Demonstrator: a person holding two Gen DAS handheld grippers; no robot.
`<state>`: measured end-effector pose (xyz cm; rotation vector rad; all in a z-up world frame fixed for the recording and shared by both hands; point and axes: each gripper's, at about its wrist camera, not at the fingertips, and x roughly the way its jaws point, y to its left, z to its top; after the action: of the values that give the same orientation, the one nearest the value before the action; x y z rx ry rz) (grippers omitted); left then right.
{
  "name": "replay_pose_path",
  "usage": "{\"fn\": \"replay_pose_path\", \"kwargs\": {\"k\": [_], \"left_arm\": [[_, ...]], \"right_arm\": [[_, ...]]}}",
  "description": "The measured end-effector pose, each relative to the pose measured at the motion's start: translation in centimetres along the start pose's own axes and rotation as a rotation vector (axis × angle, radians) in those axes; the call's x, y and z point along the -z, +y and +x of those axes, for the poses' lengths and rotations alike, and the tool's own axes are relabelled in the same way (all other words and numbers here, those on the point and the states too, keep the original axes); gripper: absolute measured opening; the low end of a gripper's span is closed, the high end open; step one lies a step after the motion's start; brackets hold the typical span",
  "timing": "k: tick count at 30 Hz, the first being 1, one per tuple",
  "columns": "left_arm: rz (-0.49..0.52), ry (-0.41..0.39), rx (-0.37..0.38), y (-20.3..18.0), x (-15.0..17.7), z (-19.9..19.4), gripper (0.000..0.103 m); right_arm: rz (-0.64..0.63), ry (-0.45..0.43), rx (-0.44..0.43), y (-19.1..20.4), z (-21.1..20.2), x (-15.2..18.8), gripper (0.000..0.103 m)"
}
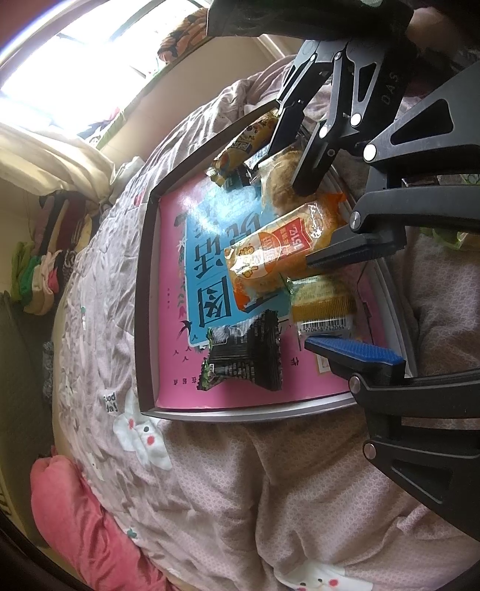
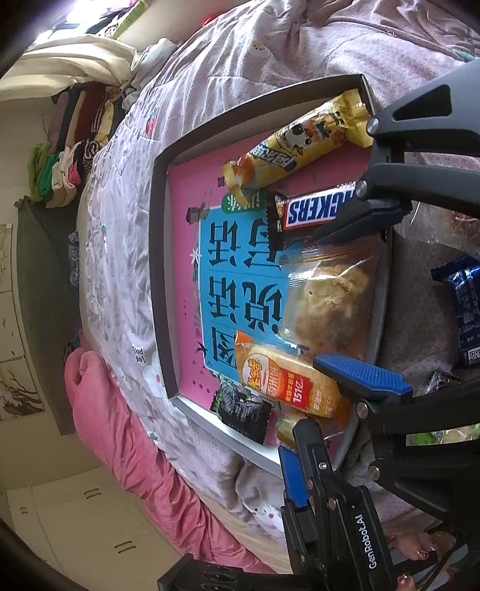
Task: Organize snacks
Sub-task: 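Open both tools and release the cracker bag and green-wrapped cake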
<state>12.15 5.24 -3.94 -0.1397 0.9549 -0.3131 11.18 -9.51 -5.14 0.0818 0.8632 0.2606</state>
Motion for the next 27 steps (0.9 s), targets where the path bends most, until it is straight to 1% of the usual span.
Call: {"fn": "replay_pose_path", "kwargs": {"k": [8, 10, 15, 19, 21, 27], "left_arm": [[-0.001, -0.001, 0.000, 0.0, 0.0, -0.2, 0.045], [-0.003, -0.003, 0.000, 0.0, 0.0, -0.3, 0.048], [0.000, -0.007, -0.010, -0.1, 0.0, -0.6, 0.054], [-0.007, -0.006, -0.017, 0.0, -0.1, -0.8, 0.061], [-0.014, -0.009, -0.030, 0.1, -0.1, -1.0, 0.063], [-0.038, -0.002, -0.030, 0.6, -0.2, -1.1, 0.067]], "right_arm": [[-0.002, 0.001, 0.004, -0.1, -0.2, 0.0, 0.060], [-0.001, 0.002, 0.002, -0.1, -0.2, 0.0, 0.060], [-0.001, -0.006, 0.009, -0.3, -0.7, 0.1, 0.060], [0.007, -0.015, 0.014, -0.6, -1.1, 0.0, 0.060], [0.010, -0.019, 0.018, -0.7, -1.3, 0.0, 0.060], [0.024, -0.028, 0.023, -1.2, -1.6, 0.0, 0.061]]}}
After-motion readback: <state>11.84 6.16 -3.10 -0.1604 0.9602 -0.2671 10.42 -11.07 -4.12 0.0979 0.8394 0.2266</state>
